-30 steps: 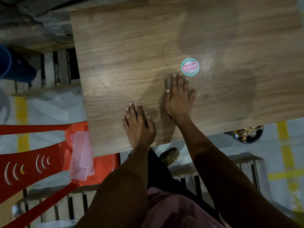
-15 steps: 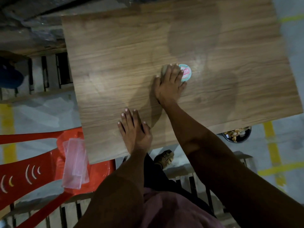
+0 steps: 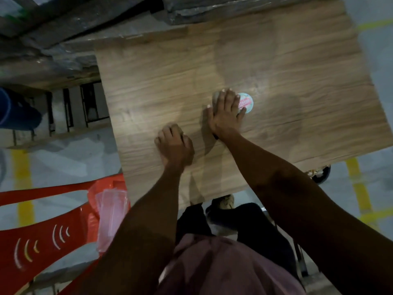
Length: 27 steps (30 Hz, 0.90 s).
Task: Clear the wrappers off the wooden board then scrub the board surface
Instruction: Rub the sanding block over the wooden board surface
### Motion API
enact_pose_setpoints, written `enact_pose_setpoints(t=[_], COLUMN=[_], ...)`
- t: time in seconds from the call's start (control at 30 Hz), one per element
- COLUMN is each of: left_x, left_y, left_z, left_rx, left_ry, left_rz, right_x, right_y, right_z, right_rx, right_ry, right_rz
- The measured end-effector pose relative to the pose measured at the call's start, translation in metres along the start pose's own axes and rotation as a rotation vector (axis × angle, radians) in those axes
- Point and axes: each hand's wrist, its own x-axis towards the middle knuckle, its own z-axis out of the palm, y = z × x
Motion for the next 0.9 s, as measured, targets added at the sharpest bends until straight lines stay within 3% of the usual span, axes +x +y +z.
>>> enact_pose_setpoints(t=[0.17,0.4,0.47,0.6,0.67,0.8,0.9], left_x=[0.068,0.110,0.116,0.117,0.117,0.120,0.122], left_y=[0.023,0.051,0.059,0.067,0.068,0.070,0.070], left_z=[-0.003,0.022,0.020,0.016,0.017,0.019,0.021], left_rx=[-0.071,-0.180,-0.201,-0.122,-0.123,-0.130,-0.130], left_ry=[0.072,0.167,0.197,0.202,0.171,0.091,0.058], left_rz=[0.064,-0.118,-0.211,-0.210,-0.226,-0.275,-0.303], right_x=[0.008,0.039,0.037,0.042,0.055,0.085,0.088], right_y=[0.006,-0.005,-0.008,0.003,0.005,-0.006,-0.020], right_z=[-0.006,-0.012,-0.012,-0.015,-0.015,-0.017,-0.013], right_rx=[-0.125,0.086,0.090,0.063,0.041,0.128,0.100], right_ry=[-0.037,0.032,-0.026,-0.057,0.001,0.096,0.113], right_rz=[-0.361,-0.048,-0.113,-0.262,-0.224,0.026,-0.018])
